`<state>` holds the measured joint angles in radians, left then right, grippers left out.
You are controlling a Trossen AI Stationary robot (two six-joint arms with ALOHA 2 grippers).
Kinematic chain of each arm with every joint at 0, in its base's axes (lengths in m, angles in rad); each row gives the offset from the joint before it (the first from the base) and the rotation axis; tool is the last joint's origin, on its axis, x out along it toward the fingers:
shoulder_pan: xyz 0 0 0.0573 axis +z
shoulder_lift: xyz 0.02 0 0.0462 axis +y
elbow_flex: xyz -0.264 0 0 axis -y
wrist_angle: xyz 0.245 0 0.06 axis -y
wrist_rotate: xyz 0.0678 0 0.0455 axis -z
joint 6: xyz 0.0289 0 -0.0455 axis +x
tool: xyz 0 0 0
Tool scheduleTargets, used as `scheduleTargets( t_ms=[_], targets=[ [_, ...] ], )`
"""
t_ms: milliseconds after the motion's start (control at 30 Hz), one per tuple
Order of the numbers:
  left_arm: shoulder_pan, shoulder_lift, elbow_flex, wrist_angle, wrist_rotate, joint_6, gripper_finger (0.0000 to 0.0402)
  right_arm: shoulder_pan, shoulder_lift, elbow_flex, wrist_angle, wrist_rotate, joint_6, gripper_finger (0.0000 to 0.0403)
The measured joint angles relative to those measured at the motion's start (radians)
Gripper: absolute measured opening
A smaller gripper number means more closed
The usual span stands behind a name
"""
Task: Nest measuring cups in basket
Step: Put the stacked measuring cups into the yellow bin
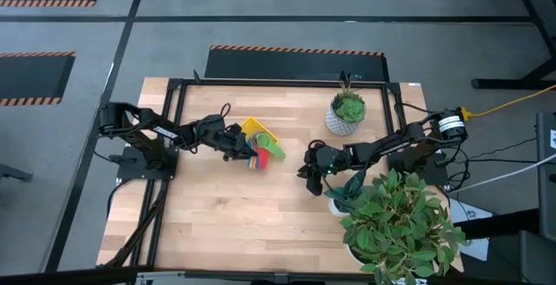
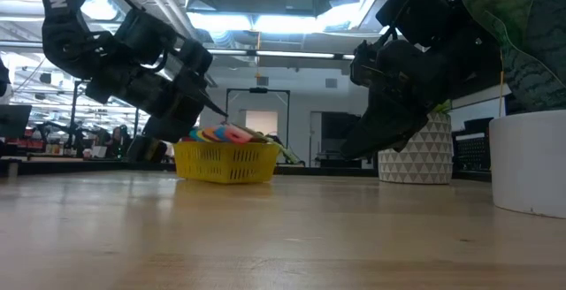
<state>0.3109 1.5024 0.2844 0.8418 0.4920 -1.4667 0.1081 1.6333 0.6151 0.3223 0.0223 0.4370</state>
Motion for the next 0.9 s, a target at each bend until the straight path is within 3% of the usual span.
scheduleTargets(
  t_ms=[400, 667, 900],
  targets=[
    [0.049, -0.001, 0.0, 0.002, 0.069, -0.025, 0.015, 0.0, 0.0, 0.0, 0.0, 0.0, 0.0, 0.0087],
    [0.089, -0.07, -0.001, -0.011, 0.126, -0.051, 0.015, 0.0, 0.0, 0.0, 0.0, 0.0, 0.0, 0.0087],
    [0.091, -0.204, -0.001, -0.252, 0.121, -0.045, 0.0149, 0.0, 0.0, 0.0, 0.001, 0.0, 0.0, 0.0087]
  ],
)
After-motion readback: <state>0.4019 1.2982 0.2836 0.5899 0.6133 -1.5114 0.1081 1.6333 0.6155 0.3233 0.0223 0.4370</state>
